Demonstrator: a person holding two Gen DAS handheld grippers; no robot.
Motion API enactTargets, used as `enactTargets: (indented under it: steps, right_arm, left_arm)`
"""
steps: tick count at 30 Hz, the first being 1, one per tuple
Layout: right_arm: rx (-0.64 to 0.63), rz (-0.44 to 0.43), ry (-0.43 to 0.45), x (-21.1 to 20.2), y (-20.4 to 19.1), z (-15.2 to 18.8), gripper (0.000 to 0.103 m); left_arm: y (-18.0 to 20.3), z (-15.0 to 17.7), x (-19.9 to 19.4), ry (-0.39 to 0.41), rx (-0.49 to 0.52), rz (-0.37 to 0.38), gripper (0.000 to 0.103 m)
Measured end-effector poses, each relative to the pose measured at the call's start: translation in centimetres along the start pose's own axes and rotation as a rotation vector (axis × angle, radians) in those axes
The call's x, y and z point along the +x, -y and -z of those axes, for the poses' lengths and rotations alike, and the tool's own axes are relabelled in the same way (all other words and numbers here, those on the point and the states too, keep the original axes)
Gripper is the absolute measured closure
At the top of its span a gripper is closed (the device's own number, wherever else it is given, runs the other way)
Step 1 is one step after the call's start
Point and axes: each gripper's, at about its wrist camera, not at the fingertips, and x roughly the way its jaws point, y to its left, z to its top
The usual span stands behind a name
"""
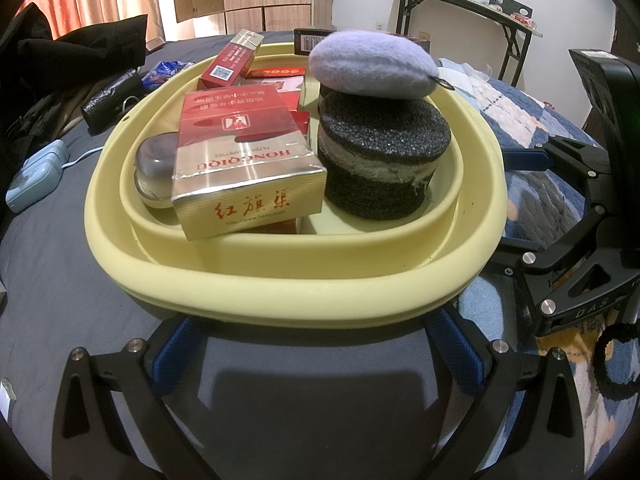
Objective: Organize rigid objects
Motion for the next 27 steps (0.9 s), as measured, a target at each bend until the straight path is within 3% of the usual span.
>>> enactTargets:
  steps: [27]
  right_arm:
    - [-0.001, -0.003, -0.001, 0.17, 0.45, -0.20, 0.000]
  left_arm:
    - [-0.02, 0.13, -0.07, 0.000, 0.000, 0.000, 0.000]
